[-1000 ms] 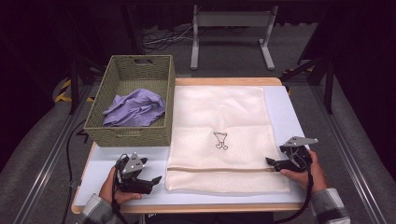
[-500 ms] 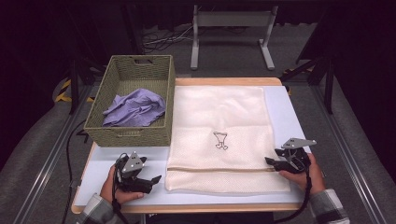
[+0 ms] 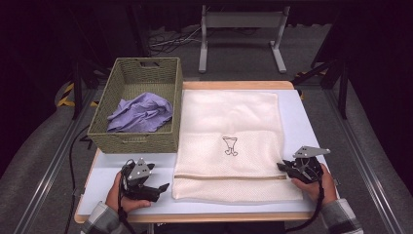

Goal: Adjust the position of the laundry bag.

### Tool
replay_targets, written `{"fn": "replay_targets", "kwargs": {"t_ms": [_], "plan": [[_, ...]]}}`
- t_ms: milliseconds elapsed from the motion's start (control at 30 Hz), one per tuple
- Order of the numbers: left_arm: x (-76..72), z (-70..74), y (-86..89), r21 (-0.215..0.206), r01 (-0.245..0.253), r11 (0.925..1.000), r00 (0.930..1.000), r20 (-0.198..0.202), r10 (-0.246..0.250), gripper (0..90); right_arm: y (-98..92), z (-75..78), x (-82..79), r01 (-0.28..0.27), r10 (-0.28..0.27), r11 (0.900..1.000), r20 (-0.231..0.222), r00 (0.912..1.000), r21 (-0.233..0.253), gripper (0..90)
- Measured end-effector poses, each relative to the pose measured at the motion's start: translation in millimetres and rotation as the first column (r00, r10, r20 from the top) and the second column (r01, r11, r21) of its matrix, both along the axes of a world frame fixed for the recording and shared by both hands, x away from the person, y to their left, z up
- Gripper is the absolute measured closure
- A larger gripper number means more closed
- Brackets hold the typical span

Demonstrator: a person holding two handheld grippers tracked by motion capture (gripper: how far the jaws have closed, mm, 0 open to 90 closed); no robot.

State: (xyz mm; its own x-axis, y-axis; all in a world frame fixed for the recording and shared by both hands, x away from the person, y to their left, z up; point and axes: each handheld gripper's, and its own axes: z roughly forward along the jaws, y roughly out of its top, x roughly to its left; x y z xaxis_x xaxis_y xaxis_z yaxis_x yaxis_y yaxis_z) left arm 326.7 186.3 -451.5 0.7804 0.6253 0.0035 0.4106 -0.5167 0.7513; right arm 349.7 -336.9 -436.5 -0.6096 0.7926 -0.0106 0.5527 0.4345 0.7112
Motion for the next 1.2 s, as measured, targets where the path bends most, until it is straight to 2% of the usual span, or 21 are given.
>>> {"fn": "replay_targets", "kwargs": {"t_ms": [167,633,1200], "plan": [[1.0,-0.6,-1.4,0.009,0.008,0.9999,1.0000,-0.001,-0.008,14.8,-1.7,0.4,-0.9,0.002,-0.002,1.000,-0.001,1.0000,0.017,81.3],[0.5,-0.3,-0.9,0.002,0.018,0.9998,0.9998,0.003,-0.018,15.8,-2.2,8.0,-4.6,-0.004,0.002,0.999,0.038,0.9993,0.047,82.3],[-2.3,-1.6,-1.1,0.018,0.026,0.9995,0.9997,0.000,-0.026,17.2,-0.3,12.6,-5.8,-0.024,0.021,0.998,0.052,0.9984,0.057,82.5]]}}
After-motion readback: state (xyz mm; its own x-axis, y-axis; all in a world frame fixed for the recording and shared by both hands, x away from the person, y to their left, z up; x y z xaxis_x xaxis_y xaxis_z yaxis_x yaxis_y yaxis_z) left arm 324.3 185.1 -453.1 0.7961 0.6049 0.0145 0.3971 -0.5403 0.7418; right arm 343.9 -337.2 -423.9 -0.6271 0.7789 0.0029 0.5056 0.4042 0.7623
